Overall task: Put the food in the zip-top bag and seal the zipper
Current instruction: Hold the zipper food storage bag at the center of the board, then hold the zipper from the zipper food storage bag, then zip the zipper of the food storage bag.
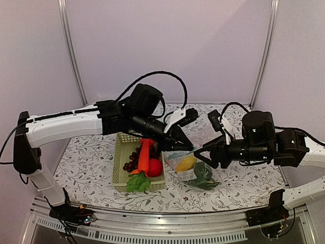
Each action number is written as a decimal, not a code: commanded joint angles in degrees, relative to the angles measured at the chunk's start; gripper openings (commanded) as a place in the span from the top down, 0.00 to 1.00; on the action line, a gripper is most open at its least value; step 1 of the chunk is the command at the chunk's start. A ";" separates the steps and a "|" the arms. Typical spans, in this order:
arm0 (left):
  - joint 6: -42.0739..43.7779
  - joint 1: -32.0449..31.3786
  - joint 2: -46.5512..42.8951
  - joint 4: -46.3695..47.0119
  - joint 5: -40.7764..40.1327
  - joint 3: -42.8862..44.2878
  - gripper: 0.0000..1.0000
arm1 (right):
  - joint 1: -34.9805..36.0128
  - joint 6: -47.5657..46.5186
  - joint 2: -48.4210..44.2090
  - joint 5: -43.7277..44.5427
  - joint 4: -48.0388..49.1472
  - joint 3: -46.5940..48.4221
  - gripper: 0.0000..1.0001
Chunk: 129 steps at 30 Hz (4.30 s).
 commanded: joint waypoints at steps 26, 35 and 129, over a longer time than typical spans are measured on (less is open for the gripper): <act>5.49 -1.14 6.36 -28.61 3.22 20.21 1.00 | -1.02 -8.65 7.48 -7.77 -3.94 6.68 0.63; 6.15 -1.21 6.94 -29.44 4.75 20.08 1.00 | -1.15 -8.28 7.32 -7.97 1.13 4.80 1.00; 3.29 5.20 -5.04 -13.50 -1.53 -3.72 1.00 | -15.84 -3.04 -0.86 6.05 -7.13 2.82 1.00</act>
